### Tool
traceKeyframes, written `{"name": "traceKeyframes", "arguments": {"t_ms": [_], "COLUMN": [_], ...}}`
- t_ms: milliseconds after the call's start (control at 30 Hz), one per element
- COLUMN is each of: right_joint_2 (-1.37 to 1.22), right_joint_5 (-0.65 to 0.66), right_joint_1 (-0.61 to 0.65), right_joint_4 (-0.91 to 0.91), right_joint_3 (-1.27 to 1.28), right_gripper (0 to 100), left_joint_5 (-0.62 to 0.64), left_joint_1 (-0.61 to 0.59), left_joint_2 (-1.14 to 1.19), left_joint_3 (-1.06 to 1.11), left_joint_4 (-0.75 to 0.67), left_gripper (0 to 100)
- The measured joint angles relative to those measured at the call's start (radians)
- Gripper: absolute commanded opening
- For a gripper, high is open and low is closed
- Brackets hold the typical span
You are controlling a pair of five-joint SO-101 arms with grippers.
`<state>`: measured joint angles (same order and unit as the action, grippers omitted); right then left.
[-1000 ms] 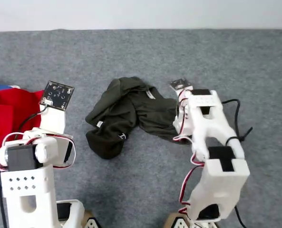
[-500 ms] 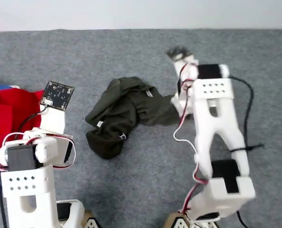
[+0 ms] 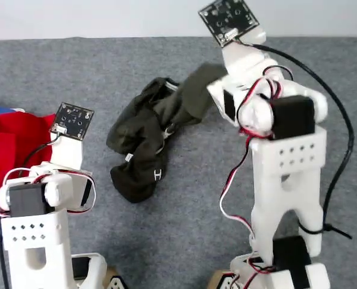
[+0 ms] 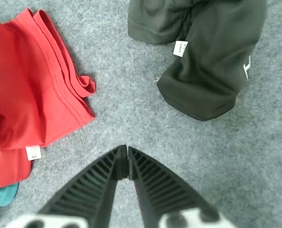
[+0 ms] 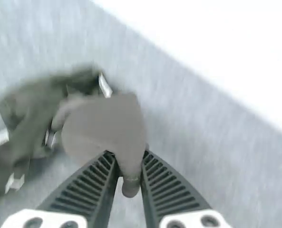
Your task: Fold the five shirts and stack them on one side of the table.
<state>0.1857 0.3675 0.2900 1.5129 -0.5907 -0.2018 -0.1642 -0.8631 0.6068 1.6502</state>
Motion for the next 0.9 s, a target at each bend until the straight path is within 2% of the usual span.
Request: {"name": "traceKeyframes", "arguments": {"t_ms": [167, 400, 500, 700, 900], "right_joint_2": [0.034, 0.037, 0.037, 0.037, 0.037], "right_joint_5": [0.000, 0.021, 0.087, 0.242, 0.427], "right_joint_1": [0.046, 0.049, 0.049, 0.126, 0.219], "right_joint_4": [-0.120, -0.333, -0.413, -0.574, -0.801], "right_joint_3": [-0.087, -0.138, -0.138, -0.138, -0.138], "right_gripper": [0.9, 0.9, 0.9, 0.9, 0.9], "left_joint_5": [0.000, 0.000, 0.000, 0.000, 0.000], "left_joint_1": [0.000, 0.000, 0.000, 0.000, 0.000], "left_joint_2": [0.000, 0.000, 0.000, -0.014, -0.164], "left_joint_3": [-0.011, -0.080, -0.092, -0.094, -0.094], "left_joint_4": [0.000, 0.000, 0.000, 0.000, 0.000], "left_gripper": [1, 1, 1, 1, 1]}}
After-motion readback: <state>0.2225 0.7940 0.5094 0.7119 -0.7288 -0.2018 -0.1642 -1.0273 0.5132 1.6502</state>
